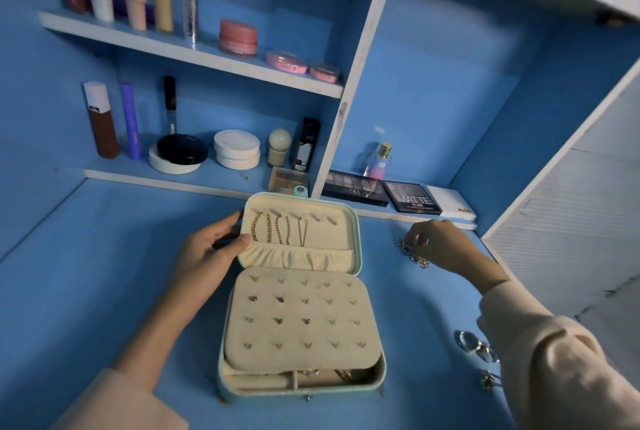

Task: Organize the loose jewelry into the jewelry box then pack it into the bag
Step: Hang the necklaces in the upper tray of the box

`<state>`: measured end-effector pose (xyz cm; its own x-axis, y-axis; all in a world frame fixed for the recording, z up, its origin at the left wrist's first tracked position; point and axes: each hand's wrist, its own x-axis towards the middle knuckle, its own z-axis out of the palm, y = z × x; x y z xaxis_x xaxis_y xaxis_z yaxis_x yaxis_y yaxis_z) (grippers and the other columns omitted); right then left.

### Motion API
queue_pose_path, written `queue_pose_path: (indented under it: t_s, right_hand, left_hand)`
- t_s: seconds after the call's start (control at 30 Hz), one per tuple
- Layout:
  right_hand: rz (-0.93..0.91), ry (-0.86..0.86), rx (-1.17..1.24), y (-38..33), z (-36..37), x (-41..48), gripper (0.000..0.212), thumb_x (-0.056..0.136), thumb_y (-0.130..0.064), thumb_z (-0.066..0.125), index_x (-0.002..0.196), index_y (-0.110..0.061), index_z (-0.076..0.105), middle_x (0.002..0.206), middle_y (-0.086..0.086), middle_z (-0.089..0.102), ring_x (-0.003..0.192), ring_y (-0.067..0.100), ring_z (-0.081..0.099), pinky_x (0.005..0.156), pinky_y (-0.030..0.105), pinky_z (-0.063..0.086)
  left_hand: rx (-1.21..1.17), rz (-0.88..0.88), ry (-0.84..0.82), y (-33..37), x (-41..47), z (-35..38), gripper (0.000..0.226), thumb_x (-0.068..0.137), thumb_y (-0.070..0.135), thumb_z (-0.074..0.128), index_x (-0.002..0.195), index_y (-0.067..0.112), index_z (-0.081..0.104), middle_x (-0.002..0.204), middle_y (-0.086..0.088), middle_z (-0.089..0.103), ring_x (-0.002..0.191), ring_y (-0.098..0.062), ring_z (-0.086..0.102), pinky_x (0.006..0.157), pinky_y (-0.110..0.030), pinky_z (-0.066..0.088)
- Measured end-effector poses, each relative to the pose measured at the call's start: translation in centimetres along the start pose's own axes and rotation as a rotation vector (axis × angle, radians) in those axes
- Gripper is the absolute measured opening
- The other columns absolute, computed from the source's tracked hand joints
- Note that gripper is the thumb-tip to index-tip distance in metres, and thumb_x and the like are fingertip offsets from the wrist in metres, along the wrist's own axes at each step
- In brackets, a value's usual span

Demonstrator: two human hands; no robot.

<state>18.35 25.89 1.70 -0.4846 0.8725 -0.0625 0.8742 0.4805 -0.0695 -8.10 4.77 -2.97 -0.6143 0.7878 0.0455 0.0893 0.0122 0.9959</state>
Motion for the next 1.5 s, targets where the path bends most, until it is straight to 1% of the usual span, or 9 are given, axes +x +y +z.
queue_pose_path:
  t_s: [0.2,0.33,0.5,0.7,0.83,1.07,1.2,1.43,1.5]
  right_hand:
    - [0.031,0.024,0.067,0.1,0.7,0.0,0.010,0.084,-0.023,0.059,0.088,-0.020,0.068,0.090,0.004,0.069,0.084,0.023,0.060,0.072,0.031,0.049]
    - [0.043,-0.019,0.140,0.2,0.8,-0.2,0.013,0.082,-0.034,0.066,0.080,-0.021,0.064,0.078,0.000,0.065,0.077,0.021,0.060,0.067,0.029,0.046]
    - [0.023,0.025,0.115,-0.2,1.2,-0.8,0.015,0.081,-0.036,0.066,0.083,-0.021,0.066,0.083,0.001,0.065,0.080,0.022,0.059,0.067,0.030,0.047]
    - [-0.113,0.104,-0.065,-1.3,1.4,-2.0,0.021,0.089,-0.036,0.055,0.098,-0.023,0.068,0.093,-0.004,0.061,0.092,0.019,0.055,0.068,0.025,0.036]
    - [-0.132,0.197,-0.173,-1.8,1.7,-2.6,0.023,0.093,-0.031,0.047,0.094,-0.018,0.066,0.096,0.000,0.062,0.095,0.022,0.055,0.067,0.025,0.030]
    - [0.060,0.281,0.551,-1.6,-0.2,-2.0,0.016,0.082,-0.007,0.061,0.074,-0.019,0.068,0.072,0.002,0.067,0.066,0.016,0.056,0.056,0.018,0.039]
    - [0.078,0.262,0.957,-2.5,-2.6,-2.6,0.014,0.085,-0.004,0.061,0.077,-0.011,0.069,0.074,0.006,0.067,0.071,0.020,0.058,0.063,0.026,0.043]
    - [0.038,0.262,1.284,-4.8,-5.2,-3.5,0.015,0.089,-0.003,0.056,0.077,-0.007,0.064,0.057,-0.002,0.066,0.057,0.012,0.061,0.062,0.023,0.046]
    - [0.006,0.248,1.339,-5.3,-5.6,-3.8,0.016,0.089,-0.001,0.055,0.076,-0.007,0.064,0.057,0.001,0.066,0.056,0.013,0.061,0.062,0.023,0.046]
  left_hand:
    - [-0.020,-0.002,-0.005,-0.1,0.0,-0.1,0.042,0.089,0.007,0.061,0.129,0.018,0.057,0.092,0.024,0.062,0.089,0.010,0.056,0.077,-0.012,0.040]
    - [-0.012,0.007,-0.001,0.1,0.0,0.0,0.043,0.089,0.006,0.060,0.126,0.025,0.054,0.088,0.028,0.061,0.078,0.018,0.057,0.073,-0.008,0.038]
    - [-0.007,0.006,-0.001,0.0,0.0,0.0,0.043,0.089,0.006,0.060,0.129,0.019,0.055,0.093,0.025,0.060,0.090,0.009,0.055,0.076,-0.011,0.039]
    - [0.007,0.009,-0.003,-0.2,0.2,-0.1,0.043,0.089,0.008,0.061,0.130,0.019,0.055,0.091,0.026,0.059,0.090,0.011,0.053,0.079,-0.016,0.039]
    - [0.010,0.003,-0.002,-0.4,0.2,-0.1,0.044,0.089,0.009,0.061,0.132,0.018,0.054,0.093,0.024,0.060,0.092,0.010,0.053,0.080,-0.017,0.039]
    - [0.018,0.007,-0.012,-0.2,0.1,0.0,0.042,0.089,0.009,0.060,0.130,0.022,0.055,0.092,0.026,0.060,0.090,0.010,0.054,0.075,-0.013,0.038]
    - [0.082,0.015,-0.031,-0.4,0.1,-0.2,0.035,0.091,0.010,0.059,0.117,0.033,0.058,0.078,0.033,0.065,0.082,0.014,0.060,0.075,-0.014,0.041]
    - [0.304,0.102,0.029,-0.5,-0.7,-0.1,0.026,0.091,0.012,0.059,0.115,0.020,0.067,0.062,0.037,0.060,0.066,0.010,0.059,0.064,-0.009,0.040]
    - [0.342,0.080,0.055,-0.2,-0.8,0.0,0.029,0.090,0.012,0.060,0.118,0.015,0.066,0.076,0.026,0.065,0.068,0.006,0.059,0.062,-0.008,0.039]
